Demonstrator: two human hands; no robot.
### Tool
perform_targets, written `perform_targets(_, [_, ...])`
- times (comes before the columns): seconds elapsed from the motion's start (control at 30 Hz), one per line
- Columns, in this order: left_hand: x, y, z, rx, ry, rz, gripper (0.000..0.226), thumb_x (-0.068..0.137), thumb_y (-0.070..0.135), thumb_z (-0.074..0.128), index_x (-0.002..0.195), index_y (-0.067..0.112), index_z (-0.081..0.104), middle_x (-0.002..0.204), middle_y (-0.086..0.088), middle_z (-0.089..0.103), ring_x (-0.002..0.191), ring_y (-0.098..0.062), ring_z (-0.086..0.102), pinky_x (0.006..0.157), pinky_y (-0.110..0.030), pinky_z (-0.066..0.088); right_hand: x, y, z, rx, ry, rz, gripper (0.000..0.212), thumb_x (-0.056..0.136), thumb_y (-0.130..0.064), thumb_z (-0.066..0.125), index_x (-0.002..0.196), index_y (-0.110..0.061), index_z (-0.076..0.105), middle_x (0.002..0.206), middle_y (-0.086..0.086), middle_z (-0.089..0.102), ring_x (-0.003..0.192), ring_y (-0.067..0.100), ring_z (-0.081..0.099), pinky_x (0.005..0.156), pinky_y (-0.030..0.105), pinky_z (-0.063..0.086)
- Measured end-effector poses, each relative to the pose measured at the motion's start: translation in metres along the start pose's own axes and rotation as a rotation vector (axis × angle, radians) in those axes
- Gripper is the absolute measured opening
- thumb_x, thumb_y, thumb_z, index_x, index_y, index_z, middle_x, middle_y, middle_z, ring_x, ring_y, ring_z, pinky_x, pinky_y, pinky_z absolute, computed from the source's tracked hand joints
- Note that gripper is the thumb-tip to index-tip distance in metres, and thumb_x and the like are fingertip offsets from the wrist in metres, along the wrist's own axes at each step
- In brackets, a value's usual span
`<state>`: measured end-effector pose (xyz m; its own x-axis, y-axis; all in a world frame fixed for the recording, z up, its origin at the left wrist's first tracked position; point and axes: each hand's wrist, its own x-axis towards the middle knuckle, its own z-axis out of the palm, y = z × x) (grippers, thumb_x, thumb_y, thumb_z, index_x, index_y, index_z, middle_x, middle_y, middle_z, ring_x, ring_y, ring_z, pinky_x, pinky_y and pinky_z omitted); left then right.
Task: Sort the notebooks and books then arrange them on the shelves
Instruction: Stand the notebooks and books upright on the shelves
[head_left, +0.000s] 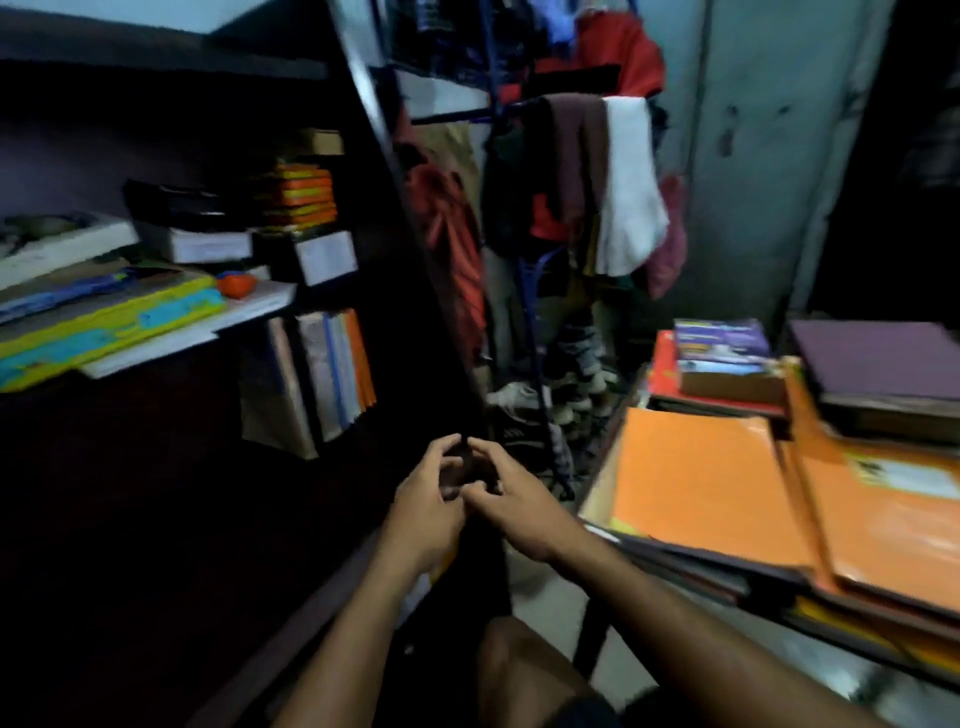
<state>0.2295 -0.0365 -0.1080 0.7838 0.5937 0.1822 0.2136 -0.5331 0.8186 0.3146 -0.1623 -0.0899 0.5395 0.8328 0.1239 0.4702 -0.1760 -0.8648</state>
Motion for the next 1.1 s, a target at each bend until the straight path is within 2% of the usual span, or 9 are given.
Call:
perform_targets(0.1, [-0.02, 0.045, 0.044, 0.067, -0.131, 0.101, 0.058, 0.091, 0.023, 0.071, 0.142, 0.035, 0.047, 0.126, 0.006, 0.063, 0.092, 0.005, 0.065, 0.082, -0.017, 0.052, -0.057, 0.02, -0.053, -0.082, 0.114, 0.028, 0.057, 0.092, -0.032, 0.061, 0.146, -0.024, 0.044, 0.145, -0.002, 0.051, 0.127, 0.007, 0.05, 0.108, 0.029, 0.042])
perform_targets(0.23, [-0.028, 0.087, 0.096, 0.119, -0.231, 0.161, 0.06, 0.092, 0.03, 0.07, 0.146, 0.027, 0.045, 0.136, -0.004, 0.058, 0.109, -0.009, 0.063, 0.087, -0.018, 0.047, -0.102, 0.042, -0.121, -0.293, 0.185, 0.068, 0.052, 0.092, -0.036, 0.067, 0.139, -0.021, 0.052, 0.14, 0.002, 0.055, 0.128, 0.012, 0.05, 0.102, 0.024, 0.039])
perform_targets(0.37, [-0.024, 0.107, 0.134, 0.215, -0.302, 0.135, 0.067, 0.096, 0.044, 0.063, 0.153, 0.028, 0.033, 0.15, -0.005, 0.045, 0.135, -0.023, 0.046, 0.096, -0.031, 0.039, -0.118, 0.071, -0.172, -0.674, 0.199, 0.331, 0.063, 0.093, -0.053, 0.056, 0.146, -0.021, 0.04, 0.143, 0.009, 0.048, 0.134, 0.031, 0.042, 0.112, 0.042, 0.032])
perform_targets(0.47, [-0.014, 0.11, 0.152, 0.247, -0.337, 0.021, 0.069, 0.097, 0.054, 0.055, 0.155, 0.03, 0.026, 0.152, -0.005, 0.044, 0.136, -0.026, 0.045, 0.1, -0.037, 0.04, -0.12, 0.095, -0.186, -0.859, 0.154, 0.544, 0.075, 0.092, -0.069, 0.045, 0.147, -0.019, 0.036, 0.151, 0.018, 0.041, 0.146, 0.035, 0.027, 0.121, 0.06, 0.005])
perform_targets(0.57, [-0.001, 0.11, 0.165, 0.305, -0.374, -0.048, 0.071, 0.096, 0.056, 0.055, 0.155, 0.031, 0.024, 0.151, -0.004, 0.047, 0.131, -0.027, 0.05, 0.095, -0.037, 0.042, -0.116, 0.109, -0.184, -0.893, 0.169, 0.612, 0.085, 0.089, -0.077, 0.036, 0.149, -0.017, 0.034, 0.156, 0.021, 0.037, 0.151, 0.037, 0.016, 0.117, 0.066, -0.009])
perform_targets(0.7, [0.02, 0.114, 0.179, 0.215, -0.318, -0.173, 0.066, 0.092, 0.052, 0.064, 0.145, 0.02, 0.041, 0.138, -0.002, 0.054, 0.122, -0.024, 0.054, 0.095, -0.037, 0.045, -0.108, 0.111, -0.177, -0.917, 0.226, 0.595, 0.088, 0.087, -0.081, 0.032, 0.145, -0.015, 0.039, 0.148, 0.022, 0.045, 0.145, 0.039, 0.026, 0.115, 0.068, -0.011])
perform_targets(0.87, [0.035, 0.119, 0.186, 0.134, -0.334, -0.348, 0.052, 0.087, 0.053, 0.07, 0.119, 0.013, 0.06, 0.103, 0.0, 0.063, 0.09, -0.016, 0.059, 0.064, -0.031, 0.04, -0.105, 0.112, -0.184, -0.83, 0.197, 0.593, 0.087, 0.088, -0.079, 0.035, 0.144, -0.012, 0.037, 0.145, 0.022, 0.048, 0.141, 0.039, 0.033, 0.117, 0.066, -0.009])
perform_targets(0.97, [0.039, 0.121, 0.184, 0.079, -0.359, -0.447, 0.061, 0.078, 0.061, 0.074, 0.119, 0.017, 0.058, 0.109, -0.003, 0.062, 0.096, -0.022, 0.06, 0.067, -0.033, 0.042, -0.103, 0.106, -0.185, -0.789, 0.183, 0.589, 0.089, 0.088, -0.079, 0.036, 0.145, -0.01, 0.037, 0.146, 0.025, 0.046, 0.142, 0.041, 0.032, 0.118, 0.065, -0.009])
perform_targets(1.1, [0.036, 0.118, 0.175, -0.065, -0.363, -0.518, 0.05, 0.081, 0.051, 0.077, 0.112, 0.018, 0.057, 0.108, -0.009, 0.066, 0.095, -0.027, 0.066, 0.069, -0.034, 0.05, -0.102, 0.1, -0.181, -0.703, 0.136, 0.585, 0.088, 0.09, -0.076, 0.039, 0.148, -0.011, 0.031, 0.15, 0.026, 0.039, 0.14, 0.04, 0.037, 0.116, 0.069, -0.01])
